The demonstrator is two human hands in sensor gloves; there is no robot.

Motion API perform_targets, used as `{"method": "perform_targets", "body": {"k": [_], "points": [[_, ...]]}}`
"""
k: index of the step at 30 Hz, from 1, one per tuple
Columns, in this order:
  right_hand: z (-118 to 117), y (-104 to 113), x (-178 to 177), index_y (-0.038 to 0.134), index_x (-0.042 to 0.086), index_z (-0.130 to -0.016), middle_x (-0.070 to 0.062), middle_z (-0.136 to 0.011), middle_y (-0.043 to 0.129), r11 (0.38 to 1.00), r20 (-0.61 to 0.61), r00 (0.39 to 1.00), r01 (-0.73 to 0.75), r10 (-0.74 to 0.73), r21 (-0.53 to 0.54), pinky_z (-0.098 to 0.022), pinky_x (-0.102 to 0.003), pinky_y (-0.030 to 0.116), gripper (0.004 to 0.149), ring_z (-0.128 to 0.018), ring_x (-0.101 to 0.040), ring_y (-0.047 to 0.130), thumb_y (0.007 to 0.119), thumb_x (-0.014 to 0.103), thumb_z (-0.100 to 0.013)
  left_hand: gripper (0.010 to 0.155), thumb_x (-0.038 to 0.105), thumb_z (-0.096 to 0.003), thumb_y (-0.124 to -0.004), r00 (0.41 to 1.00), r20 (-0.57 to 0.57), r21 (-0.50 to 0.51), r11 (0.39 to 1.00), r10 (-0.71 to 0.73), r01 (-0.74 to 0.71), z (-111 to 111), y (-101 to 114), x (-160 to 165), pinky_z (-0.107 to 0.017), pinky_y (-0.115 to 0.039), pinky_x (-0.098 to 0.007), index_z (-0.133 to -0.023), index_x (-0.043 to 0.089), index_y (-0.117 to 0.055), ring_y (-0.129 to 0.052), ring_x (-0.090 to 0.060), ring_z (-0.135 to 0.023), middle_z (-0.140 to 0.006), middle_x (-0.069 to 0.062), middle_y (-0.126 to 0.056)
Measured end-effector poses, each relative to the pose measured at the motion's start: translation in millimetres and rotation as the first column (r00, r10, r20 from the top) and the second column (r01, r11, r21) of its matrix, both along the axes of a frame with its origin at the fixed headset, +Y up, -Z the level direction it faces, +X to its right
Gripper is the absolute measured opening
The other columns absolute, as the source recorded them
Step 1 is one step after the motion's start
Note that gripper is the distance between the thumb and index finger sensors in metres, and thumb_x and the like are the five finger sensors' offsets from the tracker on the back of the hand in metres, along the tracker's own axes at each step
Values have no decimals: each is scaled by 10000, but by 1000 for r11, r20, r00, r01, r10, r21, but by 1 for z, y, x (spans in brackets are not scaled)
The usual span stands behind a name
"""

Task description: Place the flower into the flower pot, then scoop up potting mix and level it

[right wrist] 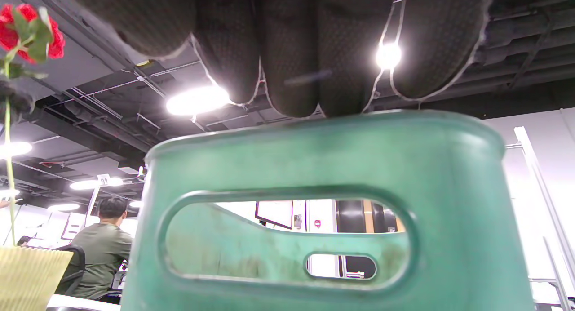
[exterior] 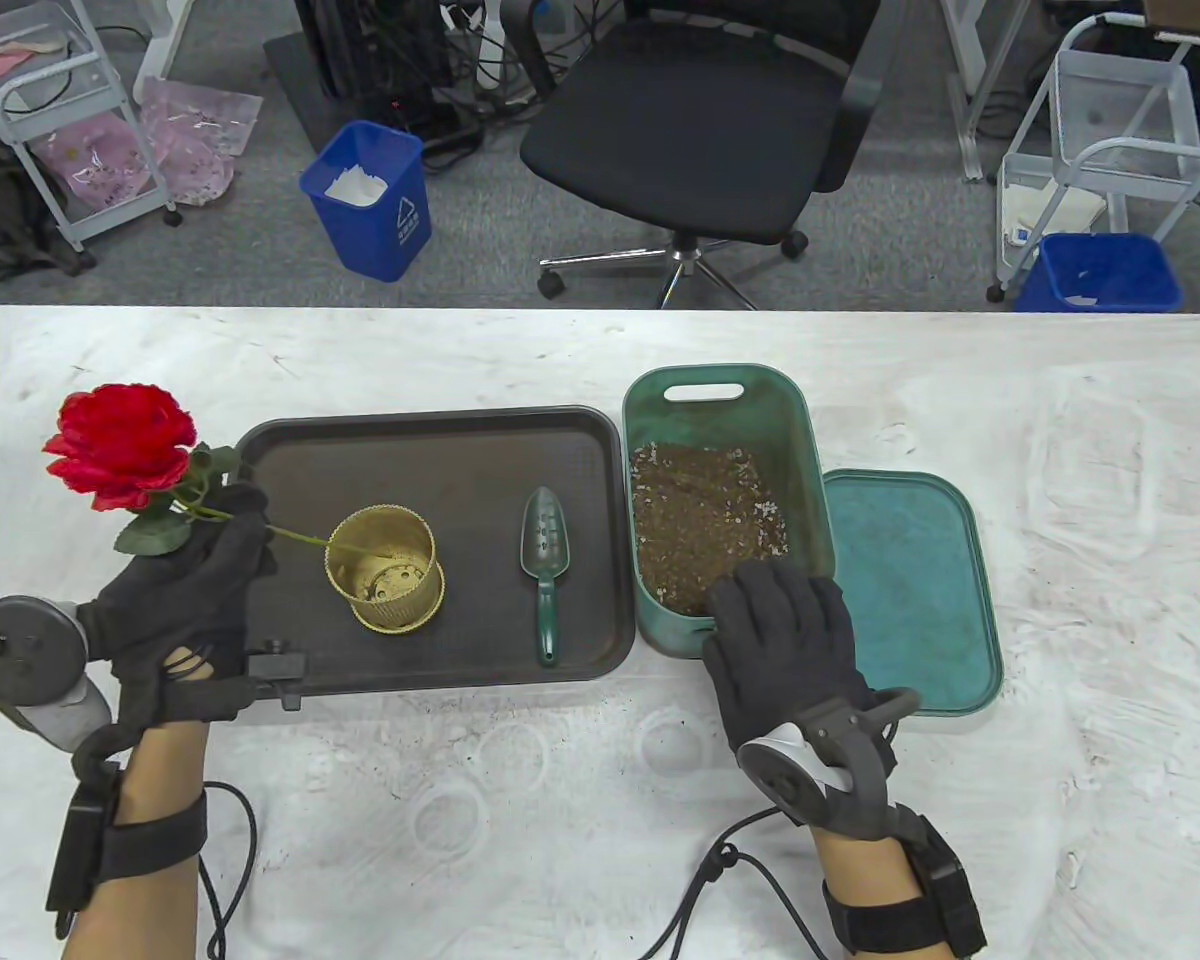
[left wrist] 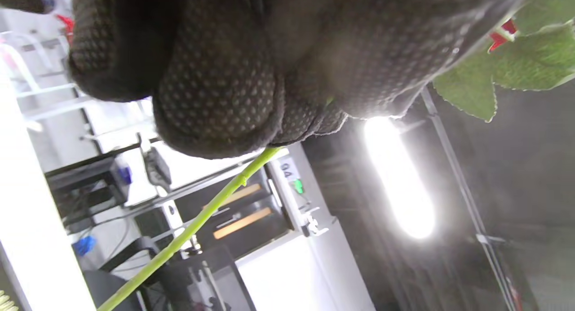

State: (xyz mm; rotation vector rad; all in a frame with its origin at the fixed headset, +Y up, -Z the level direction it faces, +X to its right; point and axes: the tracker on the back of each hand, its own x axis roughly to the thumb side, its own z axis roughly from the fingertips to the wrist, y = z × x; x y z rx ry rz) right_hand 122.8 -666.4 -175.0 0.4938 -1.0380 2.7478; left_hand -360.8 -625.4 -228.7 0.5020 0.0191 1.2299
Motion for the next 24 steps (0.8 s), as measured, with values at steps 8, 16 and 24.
{"method": "perform_targets", "body": {"k": [8,16,24], "points": [[0,-3,-5,766,211,-913,-147,-987,831,1000,-5,1000,-24,24,-10,-612,-705,707,516,-870,-449,856,690,440,-458,414,460,-390,-929,999,-30,-72,997,40,-42,2,-34,-6,-372,-946,-361,-758,274,-970,-1119,-168,-362,-679,35,-1025],[7,5,-15,765,212,-915,-151,-991,826,999,-19,999,-42,43,35,-611,-704,707,516,-874,-450,851,690,441,-458,415,466,-390,-941,999,-29,-96,995,-34,31,0,-46,3,-378,-951,-359,-759,278,-972,-1135,-164,-367,-682,44,-1033],[20,74,-100,755,208,-928,-164,-994,822,988,-153,981,-97,115,122,-602,-654,749,523,-862,-461,854,699,436,-460,418,466,-393,-937,995,-25,-89,991,-100,97,2,-46,11,-382,-947,-364,-763,274,-967,-1132,-169,-373,-683,40,-1031]]}}
